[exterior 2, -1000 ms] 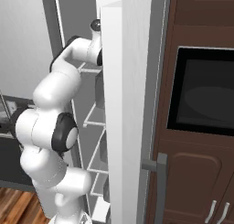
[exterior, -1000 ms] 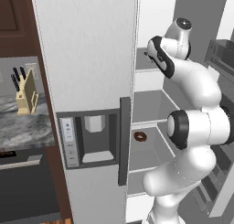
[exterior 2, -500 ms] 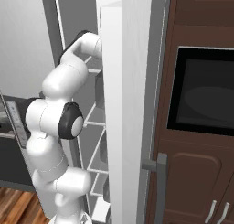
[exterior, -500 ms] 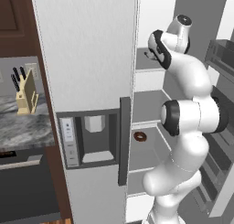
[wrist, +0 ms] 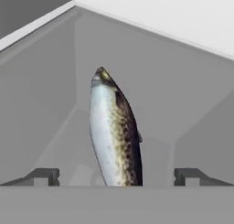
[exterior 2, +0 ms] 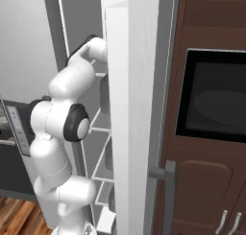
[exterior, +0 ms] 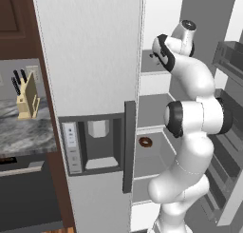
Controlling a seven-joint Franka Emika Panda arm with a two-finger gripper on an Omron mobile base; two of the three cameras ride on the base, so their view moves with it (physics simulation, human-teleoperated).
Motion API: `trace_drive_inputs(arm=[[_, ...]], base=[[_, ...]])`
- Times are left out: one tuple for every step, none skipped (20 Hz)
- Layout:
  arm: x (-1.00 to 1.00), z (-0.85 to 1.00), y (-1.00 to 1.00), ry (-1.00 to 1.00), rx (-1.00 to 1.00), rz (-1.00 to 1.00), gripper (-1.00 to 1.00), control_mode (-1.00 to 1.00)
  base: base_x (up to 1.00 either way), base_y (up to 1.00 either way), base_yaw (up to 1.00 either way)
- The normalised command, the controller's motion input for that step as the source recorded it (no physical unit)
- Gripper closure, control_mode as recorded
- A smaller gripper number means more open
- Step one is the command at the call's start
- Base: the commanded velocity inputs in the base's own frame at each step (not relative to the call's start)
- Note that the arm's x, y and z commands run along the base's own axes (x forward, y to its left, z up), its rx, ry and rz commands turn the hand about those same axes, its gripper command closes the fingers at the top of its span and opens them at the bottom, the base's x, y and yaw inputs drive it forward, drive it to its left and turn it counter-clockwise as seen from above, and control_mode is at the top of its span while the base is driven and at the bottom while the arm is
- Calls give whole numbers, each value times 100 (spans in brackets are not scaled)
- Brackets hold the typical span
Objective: Take the fish out of the fridge, briefly rinse it in the sink, and place it on the tray next to the sink.
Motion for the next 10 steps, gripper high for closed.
trace_drive_inputs(arm=[[36, -5, 0, 0, 0, 0, -100, -100], [37, -7, 0, 0, 0, 0, -100, -100], [34, -14, 0, 0, 0, 0, -100, -100], [31, -16, 0, 0, 0, 0, -100, -100], [31, -17, 0, 0, 0, 0, -100, -100], [32, -16, 0, 0, 0, 0, -100, -100], [30, -16, 0, 0, 0, 0, -100, -100], [23, -19, 0, 0, 0, 0, -100, -100], [13, -23, 0, 0, 0, 0, 100, -100], [1, -17, 0, 0, 0, 0, 100, -100]], base=[[0, 0, 0], [0, 0, 0], [0, 0, 0], [0, 0, 0], [0, 0, 0], [0, 0, 0], [0, 0, 0], [0, 0, 0], [0, 0, 0], [0, 0, 0]])
